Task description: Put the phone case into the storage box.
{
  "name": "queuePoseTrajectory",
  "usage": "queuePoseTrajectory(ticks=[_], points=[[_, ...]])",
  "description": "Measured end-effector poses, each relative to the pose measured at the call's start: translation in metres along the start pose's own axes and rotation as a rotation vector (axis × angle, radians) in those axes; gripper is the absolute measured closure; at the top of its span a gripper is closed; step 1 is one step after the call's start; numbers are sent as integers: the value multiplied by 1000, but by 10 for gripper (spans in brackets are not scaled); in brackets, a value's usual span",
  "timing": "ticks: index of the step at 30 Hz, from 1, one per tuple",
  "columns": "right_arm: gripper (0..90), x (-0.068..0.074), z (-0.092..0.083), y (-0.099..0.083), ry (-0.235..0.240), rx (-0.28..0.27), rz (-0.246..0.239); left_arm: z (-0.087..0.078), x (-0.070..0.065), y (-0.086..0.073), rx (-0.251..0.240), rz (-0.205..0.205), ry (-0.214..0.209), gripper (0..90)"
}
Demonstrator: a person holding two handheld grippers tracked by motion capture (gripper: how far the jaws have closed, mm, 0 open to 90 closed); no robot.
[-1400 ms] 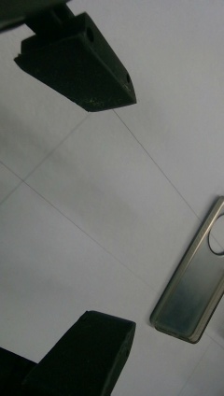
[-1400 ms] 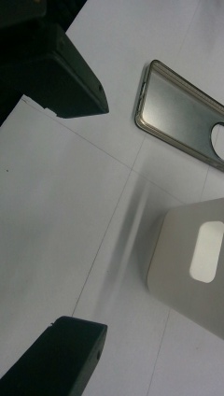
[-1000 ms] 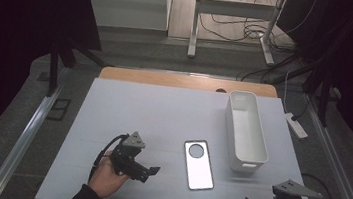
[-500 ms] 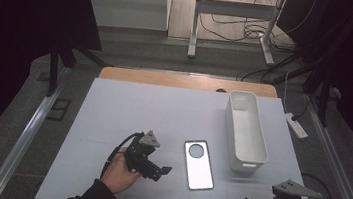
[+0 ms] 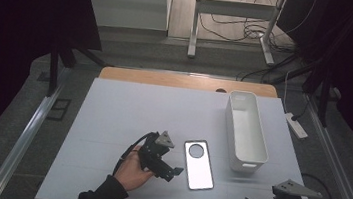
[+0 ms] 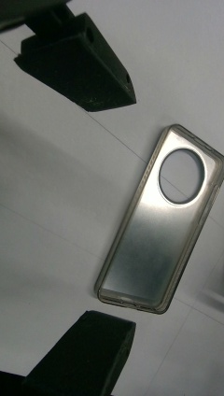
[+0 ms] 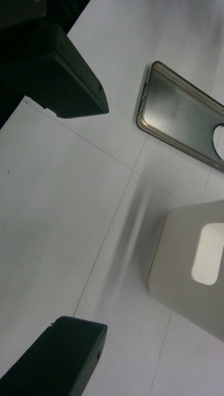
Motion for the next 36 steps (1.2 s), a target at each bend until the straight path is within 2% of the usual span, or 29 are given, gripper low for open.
queuePoseTrajectory(ticks=[11,16,28,31,33,36], points=[[0,0,0,0,1,2,0,11,-7,13,7,13,-24,0],[0,0,0,0,1,3,-2,16,-11,19,19,37,-36,0],[0,0,1,0,-1,4,-6,29,-20,27,62,80,-23,8],[0,0,1,0,-2,8,-7,30,-22,26,70,93,-12,69],[0,1,1,0,-3,8,-9,30,-24,25,77,107,-4,171],[0,1,1,0,-3,10,-9,30,-25,25,79,105,-3,343]])
Point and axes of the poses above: each handheld gripper's, and its own axes: z roughly forward along the jaws, y roughly out of its top, x roughly to its left, the point moved 7 cm from there along z, roughly forward along the jaws, and after that the axes turned 8 degrees about x, right-handed, at the moved point
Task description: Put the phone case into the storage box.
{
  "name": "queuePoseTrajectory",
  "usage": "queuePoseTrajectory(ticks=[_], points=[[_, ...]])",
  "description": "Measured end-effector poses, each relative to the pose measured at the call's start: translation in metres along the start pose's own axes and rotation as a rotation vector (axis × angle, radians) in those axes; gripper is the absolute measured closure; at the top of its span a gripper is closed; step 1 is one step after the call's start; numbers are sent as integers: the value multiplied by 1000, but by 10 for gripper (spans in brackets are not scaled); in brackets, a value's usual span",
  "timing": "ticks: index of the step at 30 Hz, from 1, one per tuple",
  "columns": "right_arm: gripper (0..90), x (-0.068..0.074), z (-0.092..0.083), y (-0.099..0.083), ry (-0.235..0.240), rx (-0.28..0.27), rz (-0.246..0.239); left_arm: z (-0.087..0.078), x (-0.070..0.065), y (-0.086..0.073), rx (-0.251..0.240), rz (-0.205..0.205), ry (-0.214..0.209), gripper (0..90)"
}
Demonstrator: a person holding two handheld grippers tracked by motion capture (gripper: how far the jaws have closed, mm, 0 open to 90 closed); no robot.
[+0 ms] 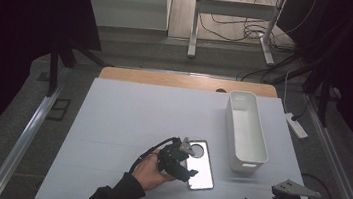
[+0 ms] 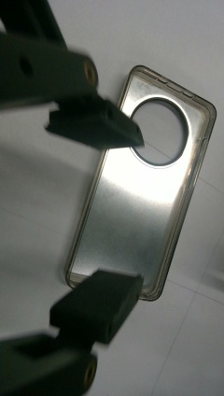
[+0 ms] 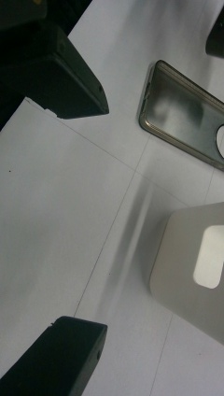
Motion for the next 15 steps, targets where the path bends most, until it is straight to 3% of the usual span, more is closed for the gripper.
queuePoseTrajectory(ticks=[2,7,10,15], points=[[0,0,0,0,0,-1,0,-1,0,1,1,0,-1,385],[0,0,0,0,1,0,-1,-2,-4,2,7,7,-34,744],[0,0,1,0,1,1,-2,0,-5,2,14,5,-44,892],[0,0,1,0,1,5,-5,6,-8,-1,36,0,-50,893]])
Point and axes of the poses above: each handheld gripper's, and its own axes: z roughly forward along the jaws, y roughly out of its top, x roughly to its left, the point moved 7 cm from there along z, roughly forward along the jaws, and after that the axes turned 8 degrees about x, right-handed, at the moved point
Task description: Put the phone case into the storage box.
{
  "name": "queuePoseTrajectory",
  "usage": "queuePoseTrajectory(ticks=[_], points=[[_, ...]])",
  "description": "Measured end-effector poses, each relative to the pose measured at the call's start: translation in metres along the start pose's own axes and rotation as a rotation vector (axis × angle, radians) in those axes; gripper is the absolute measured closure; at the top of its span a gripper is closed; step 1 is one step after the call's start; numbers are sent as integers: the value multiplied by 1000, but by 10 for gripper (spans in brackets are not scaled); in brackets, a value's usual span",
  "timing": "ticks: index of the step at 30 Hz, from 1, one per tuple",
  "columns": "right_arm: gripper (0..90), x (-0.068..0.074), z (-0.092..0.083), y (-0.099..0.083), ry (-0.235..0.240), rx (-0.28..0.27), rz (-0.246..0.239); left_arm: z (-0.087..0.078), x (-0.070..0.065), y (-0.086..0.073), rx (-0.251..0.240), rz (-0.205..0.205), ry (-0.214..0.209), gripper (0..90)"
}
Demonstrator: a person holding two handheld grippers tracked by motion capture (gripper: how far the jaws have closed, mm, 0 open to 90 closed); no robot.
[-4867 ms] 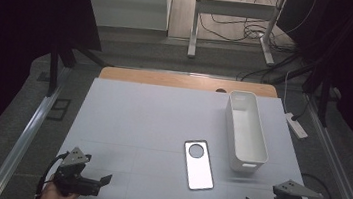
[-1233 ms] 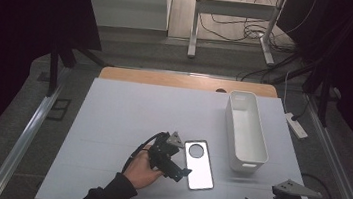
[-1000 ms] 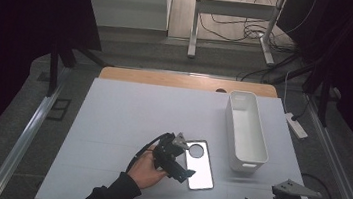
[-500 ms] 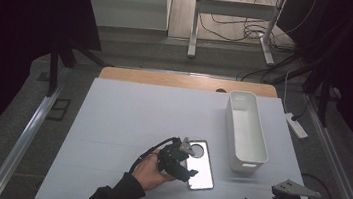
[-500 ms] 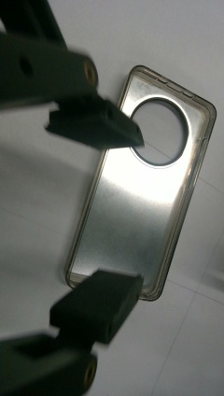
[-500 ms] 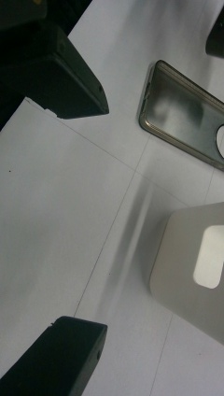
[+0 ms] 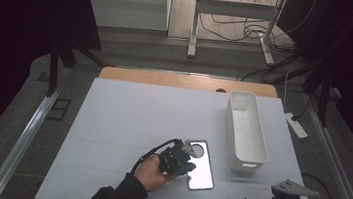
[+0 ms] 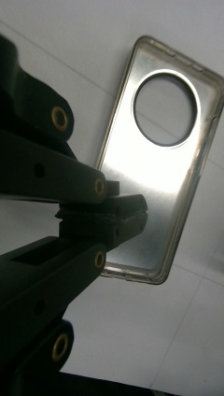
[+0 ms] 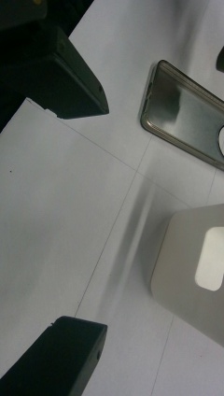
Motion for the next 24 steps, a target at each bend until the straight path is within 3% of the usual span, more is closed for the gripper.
queuePoseTrajectory(ticks=[20,24], points=[[0,0,1,0,2,10,2,28,-8,-10,38,3,-16,893],[0,0,1,0,2,11,3,29,-9,-11,46,20,-23,893]])
Point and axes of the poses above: each handheld gripper's, and its own axes: z roughly forward along the jaws, y roughly out of its top, x roughly to its left, the point moved 7 cm from there along z, roughly forward along the jaws, and after that the axes turned 8 degrees about x, right-handed, at the moved point
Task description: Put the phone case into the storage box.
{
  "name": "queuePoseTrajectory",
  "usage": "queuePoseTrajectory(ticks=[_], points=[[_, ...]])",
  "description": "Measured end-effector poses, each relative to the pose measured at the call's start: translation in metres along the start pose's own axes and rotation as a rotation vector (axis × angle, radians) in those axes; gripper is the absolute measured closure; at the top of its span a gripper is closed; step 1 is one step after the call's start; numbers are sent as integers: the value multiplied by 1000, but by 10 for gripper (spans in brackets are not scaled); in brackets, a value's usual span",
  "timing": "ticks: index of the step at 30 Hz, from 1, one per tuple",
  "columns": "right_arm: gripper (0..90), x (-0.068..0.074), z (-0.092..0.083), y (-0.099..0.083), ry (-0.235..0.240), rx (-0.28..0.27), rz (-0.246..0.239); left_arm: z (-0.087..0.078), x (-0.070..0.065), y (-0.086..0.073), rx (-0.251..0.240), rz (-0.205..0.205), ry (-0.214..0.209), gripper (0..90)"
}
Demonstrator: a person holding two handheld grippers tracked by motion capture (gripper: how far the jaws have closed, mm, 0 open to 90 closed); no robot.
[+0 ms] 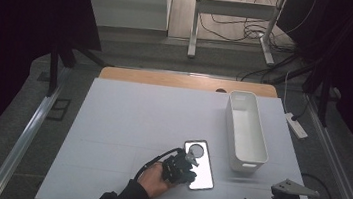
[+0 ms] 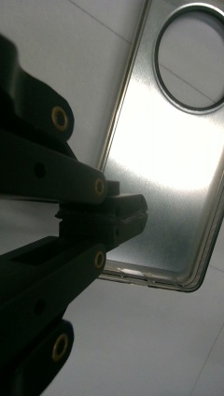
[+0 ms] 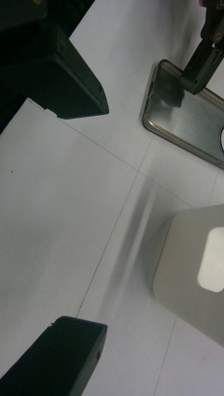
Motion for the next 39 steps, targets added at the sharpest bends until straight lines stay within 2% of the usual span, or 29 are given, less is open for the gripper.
queuePoseTrajectory(ticks=[15,22,27,28,30,35,39], points=[[0,0,0,0,0,0,2,-1,2,-5,1,-9,-1,893],[0,0,0,0,0,0,2,-5,7,-11,12,-16,23,893],[0,0,0,0,-1,-1,4,-9,13,-19,20,-37,40,894],[0,0,0,0,-1,0,4,-10,14,-20,9,-55,38,893],[0,0,0,0,-1,1,4,-11,16,-23,11,-63,40,893],[0,0,0,0,-2,1,3,-16,23,-30,22,-67,59,894],[0,0,0,0,-1,0,5,-18,28,-35,18,-80,58,894]])
Point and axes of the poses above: each handheld gripper's, and its own axes: z roughly forward along the jaws, y roughly out of its top, x roughly to its left, the point moved 7 cm from there along z, roughly forward along the jaws, and after that the axes turned 8 degrees about x, right-handed, at the moved point
